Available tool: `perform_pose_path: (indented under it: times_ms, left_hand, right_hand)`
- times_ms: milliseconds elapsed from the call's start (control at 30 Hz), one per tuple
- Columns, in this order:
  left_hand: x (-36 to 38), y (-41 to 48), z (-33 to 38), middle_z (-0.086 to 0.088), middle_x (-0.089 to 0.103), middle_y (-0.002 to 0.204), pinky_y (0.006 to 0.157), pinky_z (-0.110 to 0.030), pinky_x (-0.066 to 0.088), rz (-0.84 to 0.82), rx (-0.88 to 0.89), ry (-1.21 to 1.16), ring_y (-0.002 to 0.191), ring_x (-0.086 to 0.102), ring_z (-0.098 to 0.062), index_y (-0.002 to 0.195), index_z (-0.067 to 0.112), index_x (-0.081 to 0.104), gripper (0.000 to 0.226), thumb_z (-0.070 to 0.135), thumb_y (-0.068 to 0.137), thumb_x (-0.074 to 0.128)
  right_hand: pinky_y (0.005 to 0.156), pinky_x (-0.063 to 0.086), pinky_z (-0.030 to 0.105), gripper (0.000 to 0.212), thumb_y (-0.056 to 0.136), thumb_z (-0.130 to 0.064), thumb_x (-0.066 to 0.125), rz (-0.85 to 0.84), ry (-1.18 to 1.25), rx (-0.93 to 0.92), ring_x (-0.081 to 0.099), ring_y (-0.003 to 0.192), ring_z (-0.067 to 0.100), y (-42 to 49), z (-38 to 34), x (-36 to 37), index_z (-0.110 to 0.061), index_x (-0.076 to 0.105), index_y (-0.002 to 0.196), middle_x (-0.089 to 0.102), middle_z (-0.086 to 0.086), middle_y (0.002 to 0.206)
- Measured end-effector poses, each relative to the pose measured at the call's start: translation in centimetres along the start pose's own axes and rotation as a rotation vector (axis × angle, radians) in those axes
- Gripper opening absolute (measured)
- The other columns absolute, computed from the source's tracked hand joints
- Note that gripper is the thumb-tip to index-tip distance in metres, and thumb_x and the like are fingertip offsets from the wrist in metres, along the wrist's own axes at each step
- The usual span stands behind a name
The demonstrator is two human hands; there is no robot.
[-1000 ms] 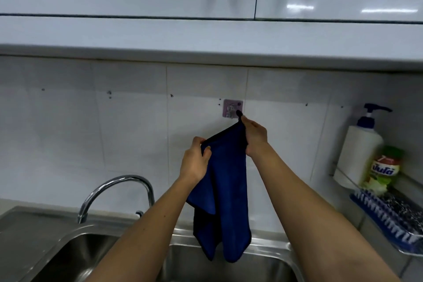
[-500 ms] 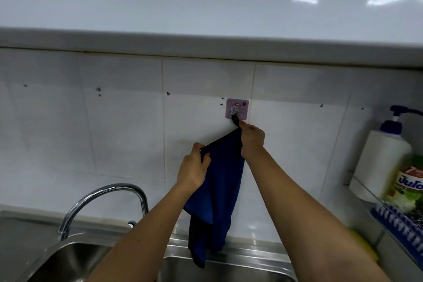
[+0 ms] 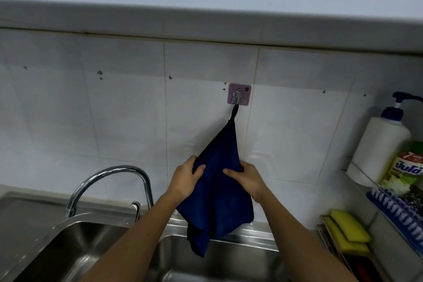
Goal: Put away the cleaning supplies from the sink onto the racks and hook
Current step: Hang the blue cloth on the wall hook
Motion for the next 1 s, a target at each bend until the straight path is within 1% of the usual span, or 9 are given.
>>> perform_pose_path:
  times_ms: [100, 167, 233, 300, 433, 533, 667, 833, 1000]
  left_hand:
    - [-0.1, -1.1, -1.3, 0.0, 0.063, 0.082, 0.058, -0.009, 0.044, -0.02, -0.027, -0.014, 0.077, 0.058, -0.017, 0.089, 0.012, 0.052, 0.016, 0.026, 0.095, 0.055]
    - [-0.6, -1.6, -2.2, -0.005, 0.065, 0.09, 0.067, -0.018, 0.047, -0.02, -0.051, 0.029, 0.083, 0.061, -0.021, 0.098, 0.008, 0.056, 0.016, 0.023, 0.094, 0.057]
    - [-1.5, -2.1, -3.2, -0.012, 0.067, 0.099, 0.075, -0.028, 0.048, -0.01, -0.078, 0.104, 0.089, 0.062, -0.026, 0.107, 0.004, 0.058, 0.02, 0.019, 0.093, 0.059]
    - [-2.8, -2.7, -4.0, -0.015, 0.069, 0.099, 0.073, -0.026, 0.048, 0.035, -0.096, 0.151, 0.086, 0.063, -0.026, 0.107, 0.003, 0.062, 0.02, 0.015, 0.091, 0.062]
    - [-6.2, -4.0, -5.6, -0.015, 0.071, 0.093, 0.065, -0.022, 0.044, 0.198, -0.144, 0.142, 0.077, 0.059, -0.019, 0.098, 0.004, 0.068, 0.016, 0.011, 0.083, 0.07]
    - [-8.6, -5.0, -6.8, -0.016, 0.073, 0.099, 0.077, -0.023, 0.044, 0.273, -0.195, 0.162, 0.082, 0.06, -0.016, 0.102, 0.002, 0.07, 0.023, 0.009, 0.08, 0.073]
    - [-10.3, -5.2, -7.0, -0.017, 0.072, 0.106, 0.085, -0.025, 0.043, 0.316, -0.25, 0.16, 0.097, 0.065, -0.026, 0.108, 0.002, 0.07, 0.03, 0.012, 0.08, 0.074]
    - [-10.8, -5.4, -6.6, -0.018, 0.072, 0.105, 0.091, -0.027, 0.044, 0.306, -0.291, 0.174, 0.101, 0.065, -0.028, 0.109, 0.001, 0.069, 0.031, 0.013, 0.08, 0.074]
    - [-10.5, -5.8, -6.2, -0.02, 0.072, 0.103, 0.091, -0.029, 0.045, 0.3, -0.308, 0.16, 0.101, 0.065, -0.029, 0.106, 0.001, 0.07, 0.03, 0.013, 0.08, 0.075]
  right_hand:
    - [0.079, 0.057, 0.022, 0.034, 0.073, -0.023, 0.08, 0.052, -0.034, 0.097, 0.07, 0.092, 0.014, -2.4, 5.0, -0.9, -0.024, 0.067, 0.105, 0.072, -0.001, 0.106]
    - [0.082, 0.057, 0.03, 0.038, 0.075, -0.018, 0.078, 0.096, -0.134, 0.168, 0.069, 0.092, 0.02, -4.5, 8.3, -1.9, -0.011, 0.067, 0.111, 0.072, 0.006, 0.107]
    - [0.079, 0.056, 0.03, 0.037, 0.078, -0.015, 0.075, 0.127, -0.231, 0.216, 0.068, 0.09, 0.022, -6.8, 11.4, -2.9, -0.004, 0.066, 0.113, 0.071, 0.008, 0.104]
    - [0.078, 0.057, 0.031, 0.032, 0.082, -0.014, 0.072, 0.157, -0.268, 0.254, 0.068, 0.09, 0.022, -9.3, 13.7, -4.0, -0.005, 0.066, 0.111, 0.071, 0.007, 0.102]
    - [0.067, 0.053, 0.019, 0.021, 0.083, -0.008, 0.069, 0.254, -0.283, 0.283, 0.067, 0.079, 0.014, -13.8, 16.4, -6.9, -0.003, 0.069, 0.104, 0.072, 0.008, 0.094]
    - [0.077, 0.053, 0.029, 0.014, 0.081, -0.004, 0.07, 0.334, -0.234, 0.317, 0.068, 0.082, 0.021, -16.1, 16.7, -9.6, -0.01, 0.071, 0.094, 0.073, 0.011, 0.092]
    - [0.054, 0.05, 0.013, 0.016, 0.078, 0.0, 0.072, 0.438, -0.182, 0.319, 0.066, 0.066, 0.014, -17.6, 14.9, -12.1, -0.015, 0.069, 0.072, 0.075, -0.001, 0.068]
    - [0.069, 0.048, 0.023, 0.008, 0.078, -0.007, 0.074, 0.436, -0.251, 0.302, 0.066, 0.075, 0.016, -18.1, 13.1, -13.1, -0.012, 0.07, 0.083, 0.072, 0.007, 0.081]
    - [0.074, 0.045, 0.023, 0.017, 0.076, -0.007, 0.076, 0.507, -0.302, 0.329, 0.054, 0.065, 0.0, -18.8, 12.7, -14.0, -0.005, 0.069, 0.092, 0.061, -0.013, 0.066]
Point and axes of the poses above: each hand's wrist, its own y-axis towards the middle knuckle, its own x-axis out of the palm, z = x × y, the point moved 5 cm from there along y, towards the middle knuckle
